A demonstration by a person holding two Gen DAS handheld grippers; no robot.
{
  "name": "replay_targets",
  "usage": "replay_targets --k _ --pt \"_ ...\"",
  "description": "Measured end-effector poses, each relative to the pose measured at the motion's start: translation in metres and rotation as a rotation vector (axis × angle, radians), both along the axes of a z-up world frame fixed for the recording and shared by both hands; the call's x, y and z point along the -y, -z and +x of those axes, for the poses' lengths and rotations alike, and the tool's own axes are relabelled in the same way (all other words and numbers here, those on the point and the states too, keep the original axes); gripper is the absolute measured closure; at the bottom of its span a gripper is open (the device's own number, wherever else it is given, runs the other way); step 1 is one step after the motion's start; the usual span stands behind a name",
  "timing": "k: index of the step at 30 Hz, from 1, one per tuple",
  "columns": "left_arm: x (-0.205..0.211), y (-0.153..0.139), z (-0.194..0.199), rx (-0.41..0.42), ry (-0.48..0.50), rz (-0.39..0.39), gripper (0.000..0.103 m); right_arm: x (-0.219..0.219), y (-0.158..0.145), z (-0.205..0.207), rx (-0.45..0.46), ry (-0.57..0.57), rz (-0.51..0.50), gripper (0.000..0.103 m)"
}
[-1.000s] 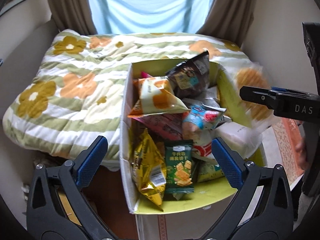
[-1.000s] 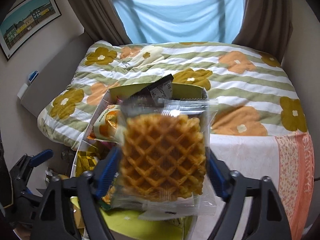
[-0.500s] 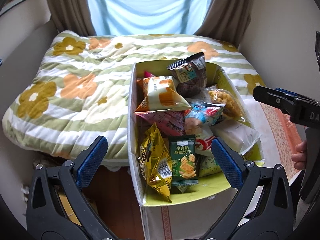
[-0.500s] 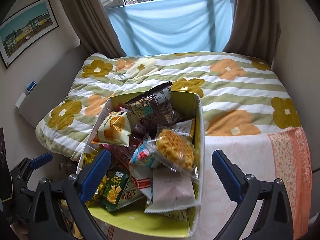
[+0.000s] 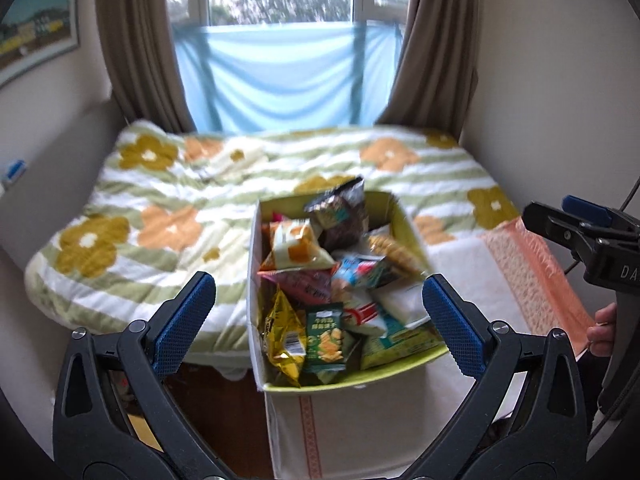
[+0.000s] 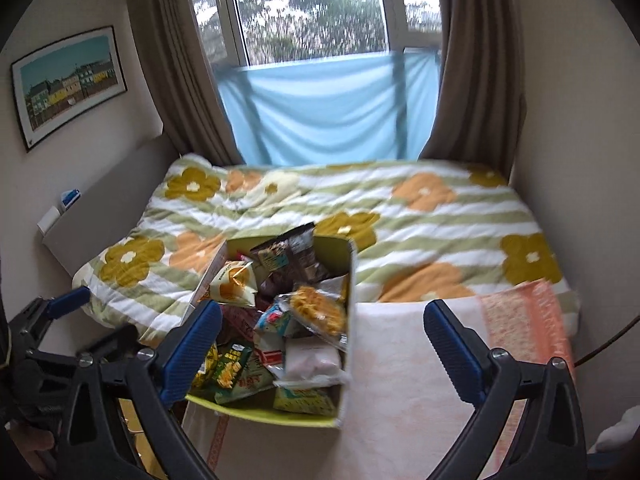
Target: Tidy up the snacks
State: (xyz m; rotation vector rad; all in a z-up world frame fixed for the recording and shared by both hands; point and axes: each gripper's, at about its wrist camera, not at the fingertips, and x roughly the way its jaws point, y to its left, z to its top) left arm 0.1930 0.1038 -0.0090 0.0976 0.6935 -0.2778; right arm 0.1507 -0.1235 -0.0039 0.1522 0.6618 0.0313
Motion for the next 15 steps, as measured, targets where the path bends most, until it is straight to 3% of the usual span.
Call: replay_targets --k 6,10,15 --pt "0.013 -0.026 -0.079 0.094 -0.059 -0.037 0.000 0.021 -0.023 -0.083 0.065 0.047 -0.085 0.002" --pt "0.017 -0.030 -0.130 0.135 -0.070 -0.073 0.000 0.032 -0.026 -0.133 0.088 0.093 -0.139 0.002" --pt "0.027 -0.029 -0.178 0.186 -0.073 -0.053 0.000 0.043 -0.019 -0.175 0.107 0.127 -0.145 0.002"
